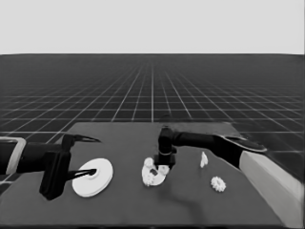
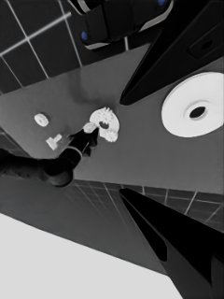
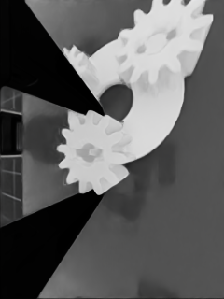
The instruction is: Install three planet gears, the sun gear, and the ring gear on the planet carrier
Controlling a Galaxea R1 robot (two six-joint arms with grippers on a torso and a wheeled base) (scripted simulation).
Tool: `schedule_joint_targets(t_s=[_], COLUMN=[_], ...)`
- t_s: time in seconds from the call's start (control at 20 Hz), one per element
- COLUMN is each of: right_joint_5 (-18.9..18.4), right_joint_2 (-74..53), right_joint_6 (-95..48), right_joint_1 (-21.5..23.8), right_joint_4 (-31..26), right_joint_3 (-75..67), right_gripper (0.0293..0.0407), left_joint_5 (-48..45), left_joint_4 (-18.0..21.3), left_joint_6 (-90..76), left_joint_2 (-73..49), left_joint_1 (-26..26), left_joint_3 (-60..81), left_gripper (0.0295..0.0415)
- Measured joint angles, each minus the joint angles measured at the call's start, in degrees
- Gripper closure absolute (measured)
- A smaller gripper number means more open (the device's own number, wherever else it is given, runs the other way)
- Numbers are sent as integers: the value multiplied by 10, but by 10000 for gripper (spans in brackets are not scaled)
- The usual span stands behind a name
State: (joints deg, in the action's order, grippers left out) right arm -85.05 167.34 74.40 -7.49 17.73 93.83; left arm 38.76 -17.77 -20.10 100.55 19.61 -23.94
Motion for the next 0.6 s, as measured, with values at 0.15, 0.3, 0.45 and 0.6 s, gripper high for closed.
schedule_joint_targets(t_s=[0.15,0.3,0.45,0.6], right_joint_5=[4,5,5,5], right_joint_2=[3,3,3,3], right_joint_6=[-4,-5,-5,-5], right_joint_1=[-7,-9,-9,-9], right_joint_4=[7,9,9,9], right_joint_3=[8,9,10,10], right_gripper=[387,387,319,315], left_joint_5=[0,0,0,0], left_joint_4=[0,0,0,0], left_joint_6=[0,0,0,0], left_joint_2=[0,0,0,0], left_joint_1=[0,0,0,0], left_joint_3=[0,0,0,0], left_gripper=[326,326,326,326])
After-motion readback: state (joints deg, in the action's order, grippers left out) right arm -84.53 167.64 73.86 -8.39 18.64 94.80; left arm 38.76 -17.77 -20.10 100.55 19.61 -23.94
